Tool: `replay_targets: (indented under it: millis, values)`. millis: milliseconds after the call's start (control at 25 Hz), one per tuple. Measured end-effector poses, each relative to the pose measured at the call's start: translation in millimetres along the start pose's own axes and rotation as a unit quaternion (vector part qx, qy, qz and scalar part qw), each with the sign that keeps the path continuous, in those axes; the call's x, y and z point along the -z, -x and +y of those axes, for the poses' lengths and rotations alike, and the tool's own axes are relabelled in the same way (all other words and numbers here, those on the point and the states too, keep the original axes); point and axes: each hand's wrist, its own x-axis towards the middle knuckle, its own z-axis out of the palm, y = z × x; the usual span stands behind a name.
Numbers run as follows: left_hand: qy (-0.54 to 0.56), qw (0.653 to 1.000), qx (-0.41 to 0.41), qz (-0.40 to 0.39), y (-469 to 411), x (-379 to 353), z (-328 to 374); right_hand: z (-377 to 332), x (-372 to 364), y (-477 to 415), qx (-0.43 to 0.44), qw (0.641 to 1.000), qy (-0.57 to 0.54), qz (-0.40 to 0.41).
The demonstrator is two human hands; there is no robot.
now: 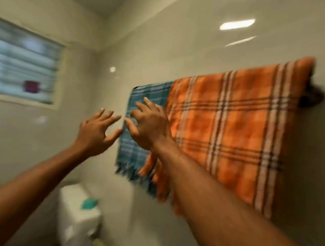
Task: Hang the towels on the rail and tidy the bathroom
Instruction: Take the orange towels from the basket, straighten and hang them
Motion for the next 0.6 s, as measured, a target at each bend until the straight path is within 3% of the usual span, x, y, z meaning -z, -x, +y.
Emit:
replay_targets:
  millis: [40, 120, 240, 360, 480, 600]
  values:
    - [-0.041, 0.997, 0.056, -0.041, 61.0, 9.1, -22.5, -31.7, -29.0, 34.9, -0.029, 0.996, -0.069, -0.041]
    - [-0.100, 0.963, 0.182, -0.172, 201.6, 35.1, -50.9, -104.0, -76.5, 125.2, -0.101, 0.953, -0.182, -0.222]
    - [-0.094, 0.861, 0.403, -0.295, 414.0, 90.8, -40.5, -218.6, -99.4, 285.8, -0.150, 0.796, -0.290, -0.510]
    - [-0.074, 0.734, 0.551, -0.391, 594.3, 162.8, 28.5, -334.1, -51.2, 437.7, -0.138, 0.621, -0.360, -0.682]
    - [-0.082, 0.653, 0.623, -0.422, 694.4, 246.3, 100.7, -419.1, 25.5, 529.4, -0.033, 0.511, -0.397, -0.762]
    - [-0.143, 0.637, 0.673, -0.349, 704.6, 340.3, 130.1, -482.1, 83.6, 524.5, 0.035, 0.481, -0.472, -0.738]
